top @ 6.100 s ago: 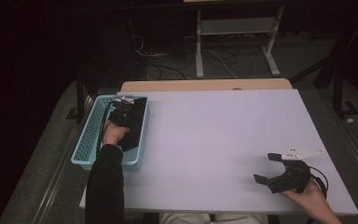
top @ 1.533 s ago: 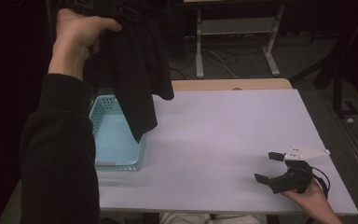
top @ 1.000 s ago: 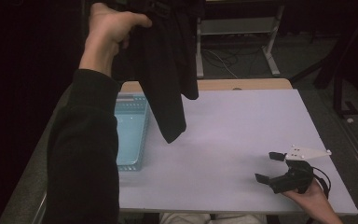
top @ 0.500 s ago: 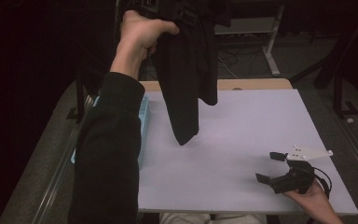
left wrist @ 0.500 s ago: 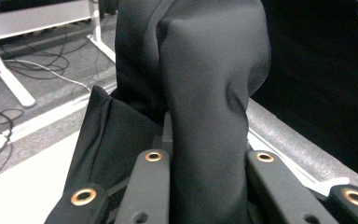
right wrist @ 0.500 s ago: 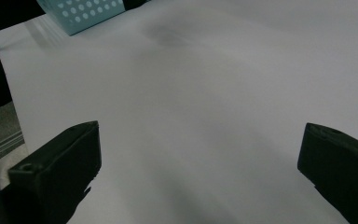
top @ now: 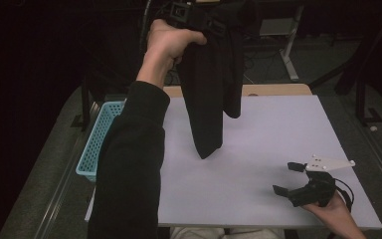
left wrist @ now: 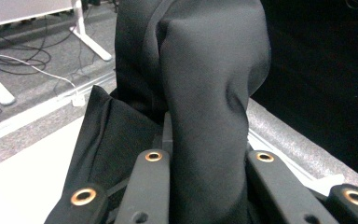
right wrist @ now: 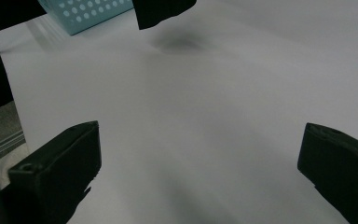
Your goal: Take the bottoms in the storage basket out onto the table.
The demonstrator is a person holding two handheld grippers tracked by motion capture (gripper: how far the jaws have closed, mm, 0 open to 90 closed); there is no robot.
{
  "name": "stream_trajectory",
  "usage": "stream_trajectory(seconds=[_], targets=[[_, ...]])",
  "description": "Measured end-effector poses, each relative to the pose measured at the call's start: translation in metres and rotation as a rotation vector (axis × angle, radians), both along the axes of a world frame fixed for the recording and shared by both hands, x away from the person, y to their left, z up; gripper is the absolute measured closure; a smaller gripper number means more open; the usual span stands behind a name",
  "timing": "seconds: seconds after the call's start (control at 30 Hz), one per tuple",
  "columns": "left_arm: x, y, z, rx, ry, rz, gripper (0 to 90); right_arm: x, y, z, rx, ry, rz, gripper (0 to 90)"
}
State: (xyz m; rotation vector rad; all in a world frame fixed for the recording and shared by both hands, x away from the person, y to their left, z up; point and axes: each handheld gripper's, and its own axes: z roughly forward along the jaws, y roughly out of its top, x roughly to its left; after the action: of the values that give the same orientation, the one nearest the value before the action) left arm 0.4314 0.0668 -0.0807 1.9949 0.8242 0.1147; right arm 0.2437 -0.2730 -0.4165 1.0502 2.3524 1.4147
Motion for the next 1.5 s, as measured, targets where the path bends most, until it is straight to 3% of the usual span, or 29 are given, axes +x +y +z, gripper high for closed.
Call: stream_trajectory(seconds=[0.37,0.7,1.1,1.5], targets=[[0.005,-0.017,-0.022,-0.011,0.029,-0.04,77.2,0.0,0.0,0.0,0.0,-0.001,0.002,0.0],[0.011,-0.033,-0.052,-0.024,0.065,-0.087,77.1,0.0,-0.001,0.0,-0.004,-0.003,0.004,0.0],[0.017,-0.042,-0.081,-0.039,0.099,-0.103,76.9,0.0,-0.001,0.0,-0.009,-0.006,0.005,0.0],[0.02,-0.05,-0.119,-0.044,0.146,-0.124,76.8,0.0,-0.001,0.0,-0.009,-0.003,0.004,0.0]])
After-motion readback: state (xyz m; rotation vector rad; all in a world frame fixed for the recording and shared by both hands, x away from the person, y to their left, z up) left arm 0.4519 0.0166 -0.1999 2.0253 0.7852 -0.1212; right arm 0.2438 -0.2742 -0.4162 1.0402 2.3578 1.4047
